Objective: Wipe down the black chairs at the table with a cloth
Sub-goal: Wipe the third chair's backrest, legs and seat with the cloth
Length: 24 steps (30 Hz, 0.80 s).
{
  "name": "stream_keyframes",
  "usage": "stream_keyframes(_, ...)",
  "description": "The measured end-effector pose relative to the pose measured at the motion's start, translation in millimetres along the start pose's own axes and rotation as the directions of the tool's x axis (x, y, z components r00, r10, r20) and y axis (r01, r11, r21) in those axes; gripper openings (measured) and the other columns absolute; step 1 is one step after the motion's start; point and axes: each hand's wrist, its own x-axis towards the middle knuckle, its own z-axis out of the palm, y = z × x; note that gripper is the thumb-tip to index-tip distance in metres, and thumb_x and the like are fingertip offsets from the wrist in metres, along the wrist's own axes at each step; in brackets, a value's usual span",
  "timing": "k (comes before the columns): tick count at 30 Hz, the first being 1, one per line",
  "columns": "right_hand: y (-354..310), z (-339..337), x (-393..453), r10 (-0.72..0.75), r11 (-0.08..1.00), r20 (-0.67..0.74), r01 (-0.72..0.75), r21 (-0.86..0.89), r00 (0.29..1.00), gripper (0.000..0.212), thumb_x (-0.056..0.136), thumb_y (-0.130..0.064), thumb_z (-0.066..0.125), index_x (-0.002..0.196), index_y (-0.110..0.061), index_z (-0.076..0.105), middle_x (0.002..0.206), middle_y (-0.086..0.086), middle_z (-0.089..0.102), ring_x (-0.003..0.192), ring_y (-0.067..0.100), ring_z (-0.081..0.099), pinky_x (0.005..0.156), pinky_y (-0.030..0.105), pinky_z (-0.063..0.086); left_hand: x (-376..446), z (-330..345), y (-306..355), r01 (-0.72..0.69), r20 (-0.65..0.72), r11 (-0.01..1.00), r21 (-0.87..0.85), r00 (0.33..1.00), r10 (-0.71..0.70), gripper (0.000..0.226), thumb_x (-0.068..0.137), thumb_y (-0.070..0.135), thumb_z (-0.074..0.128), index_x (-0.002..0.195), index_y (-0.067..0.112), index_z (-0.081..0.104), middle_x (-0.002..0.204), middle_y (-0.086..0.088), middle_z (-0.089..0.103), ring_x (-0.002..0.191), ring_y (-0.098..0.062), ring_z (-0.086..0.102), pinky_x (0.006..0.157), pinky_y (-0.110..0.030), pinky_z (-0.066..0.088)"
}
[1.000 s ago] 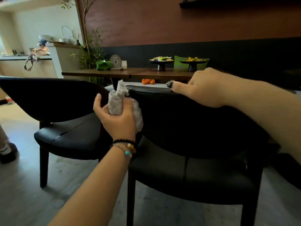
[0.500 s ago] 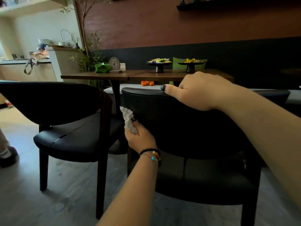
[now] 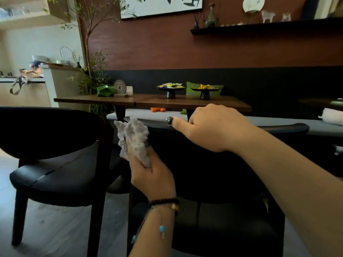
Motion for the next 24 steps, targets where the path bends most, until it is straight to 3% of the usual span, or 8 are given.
stream_keyframes(3,2,0,3,0.010,1.000,-0.009,-0.010,-0.008,1.000,0.071,0.088,-0.077,0.022,0.055,-0.021,0.051,0.052,-0.004,0.048,0.049,0.017,0.052,0.051,0.030,0.035,-17,-6,-27,-0.065,0.083,0.993,0.101,0.995,0.056,0.048,0.094,0.013,0.053,0.139,-0.001,0.046,0.141,-0.016,0.050,0.134,-0.027,0.045,0.111,-0.038,0.037)
stream_keyframes(8,1,2,2,0.047,0.998,-0.017,-0.047,-0.042,0.999,0.074,0.087,-0.078,0.021,0.063,-0.020,0.061,0.054,-0.003,0.053,0.053,0.016,0.057,0.053,0.031,0.044,-10,-29,-44,0.008,0.238,0.989,0.147,0.970,-0.043,0.045,0.093,0.002,0.054,0.137,0.002,0.050,0.131,-0.022,0.057,0.125,-0.034,0.052,0.104,-0.052,0.042)
stream_keyframes(12,0,9,-9,-0.034,0.994,-0.263,0.006,-0.109,0.964,0.064,0.090,-0.073,0.026,0.078,-0.024,0.066,0.061,-0.008,0.059,0.057,0.010,0.058,0.053,0.026,0.045,13,-51,-24,-0.213,0.355,0.970,0.119,0.921,0.159,0.055,0.086,0.003,0.067,0.137,0.017,0.049,0.140,0.000,0.051,0.134,-0.012,0.044,0.110,-0.035,0.036)
stream_keyframes(15,3,6,-13,-0.118,0.990,-0.343,0.136,0.030,0.932,0.041,0.093,-0.060,0.042,0.110,-0.028,0.062,0.090,-0.011,0.067,0.079,0.009,0.063,0.066,0.033,0.054,38,-63,-4,-0.249,0.495,0.965,0.086,0.851,0.175,0.094,0.077,0.024,0.078,0.149,0.030,0.018,0.143,0.020,0.040,0.134,-0.003,0.040,0.109,-0.026,0.039)
stream_keyframes(17,1,5,-17,-0.196,0.920,-0.448,0.322,0.224,0.872,0.035,0.096,-0.047,0.044,0.117,-0.025,0.061,0.102,-0.009,0.068,0.090,0.011,0.063,0.074,0.040,0.055,54,-71,8,-0.331,0.587,0.941,0.074,0.777,0.227,0.116,0.069,0.039,0.081,0.152,0.031,0.001,0.153,0.012,0.031,0.140,-0.007,0.033,0.112,-0.035,0.036)
stream_keyframes(19,-7,9,-24,-0.229,0.807,-0.623,0.504,0.308,0.748,0.035,0.100,-0.038,0.041,0.110,-0.015,0.066,0.098,-0.002,0.069,0.088,0.013,0.064,0.074,0.041,0.053,66,-75,17,-0.373,0.657,0.927,0.049,0.711,0.251,0.126,0.064,0.042,0.086,0.151,0.033,-0.005,0.158,0.005,0.021,0.144,-0.012,0.027,0.113,-0.045,0.034)
stream_keyframes(22,-32,31,-37,-0.290,0.781,-0.670,0.574,0.247,0.683,0.031,0.098,-0.032,0.047,0.106,-0.010,0.067,0.098,0.003,0.068,0.089,0.017,0.063,0.076,0.037,0.052,59,-69,32,-0.116,0.694,0.993,0.001,0.715,0.083,0.132,0.058,0.021,0.091,0.147,0.044,-0.004,0.158,0.003,0.023,0.141,-0.010,0.033,0.110,-0.042,0.039)
stream_keyframes(24,-44,45,-39,-0.355,0.833,-0.625,0.539,0.126,0.695,0.026,0.094,-0.030,0.055,0.107,-0.011,0.068,0.100,0.003,0.069,0.093,0.019,0.062,0.082,0.033,0.046,47,-66,38,0.181,0.769,0.981,-0.076,0.637,-0.058,0.115,0.066,0.003,0.085,0.153,0.027,0.015,0.143,-0.003,0.048,0.126,-0.011,0.053,0.094,-0.031,0.051)
